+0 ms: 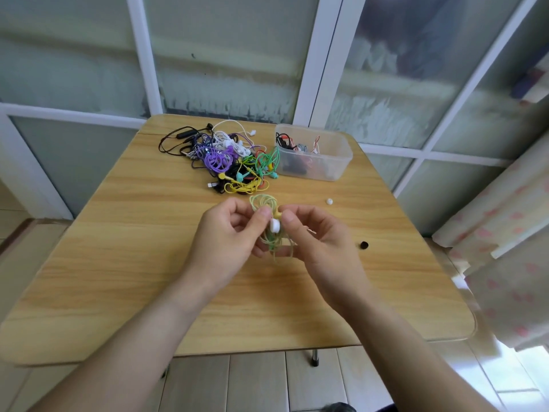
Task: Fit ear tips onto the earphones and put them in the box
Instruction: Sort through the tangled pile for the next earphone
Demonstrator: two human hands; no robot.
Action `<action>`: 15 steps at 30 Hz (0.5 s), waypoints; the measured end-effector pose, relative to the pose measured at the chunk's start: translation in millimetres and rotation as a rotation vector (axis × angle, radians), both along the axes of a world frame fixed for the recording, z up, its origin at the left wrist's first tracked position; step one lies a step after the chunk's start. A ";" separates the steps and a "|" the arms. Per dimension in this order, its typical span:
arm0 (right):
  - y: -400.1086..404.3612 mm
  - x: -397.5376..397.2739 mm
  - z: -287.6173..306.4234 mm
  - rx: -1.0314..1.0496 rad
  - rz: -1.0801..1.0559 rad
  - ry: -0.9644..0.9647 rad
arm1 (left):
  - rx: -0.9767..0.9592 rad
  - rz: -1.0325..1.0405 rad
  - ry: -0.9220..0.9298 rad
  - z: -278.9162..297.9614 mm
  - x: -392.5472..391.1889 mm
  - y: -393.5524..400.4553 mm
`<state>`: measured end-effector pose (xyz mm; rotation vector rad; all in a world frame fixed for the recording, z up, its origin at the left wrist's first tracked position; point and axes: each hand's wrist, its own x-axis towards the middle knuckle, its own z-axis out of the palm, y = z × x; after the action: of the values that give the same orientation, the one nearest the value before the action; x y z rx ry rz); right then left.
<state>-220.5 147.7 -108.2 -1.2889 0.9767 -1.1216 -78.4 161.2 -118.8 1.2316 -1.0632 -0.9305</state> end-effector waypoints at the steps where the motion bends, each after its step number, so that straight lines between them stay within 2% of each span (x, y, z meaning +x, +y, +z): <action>1: 0.0 2.0 1.8 -0.013 -0.019 0.015 | -0.010 0.020 -0.008 0.6 -1.1 -2.3; 5: -7.1 7.2 12.0 0.107 -0.042 -0.060 | 0.025 -0.014 0.017 9.7 3.7 -8.8; 9: -31.0 7.5 21.4 0.417 -0.027 -0.338 | 0.048 -0.089 0.142 24.4 12.1 -16.4; 11: -49.4 3.3 27.8 0.529 -0.030 -0.505 | 0.062 -0.074 0.122 27.9 15.5 -21.0; 13: -72.3 -2.4 38.5 0.531 -0.070 -0.584 | 0.078 -0.020 0.064 26.2 23.1 -26.0; 15: -101.4 -10.6 51.3 0.418 -0.118 -0.494 | 0.072 0.055 -0.049 20.7 32.0 -31.7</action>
<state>-231.0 46.3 -56.9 -0.5847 0.8563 -1.1742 -46.3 129.6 -98.1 1.3427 -1.0369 -0.9064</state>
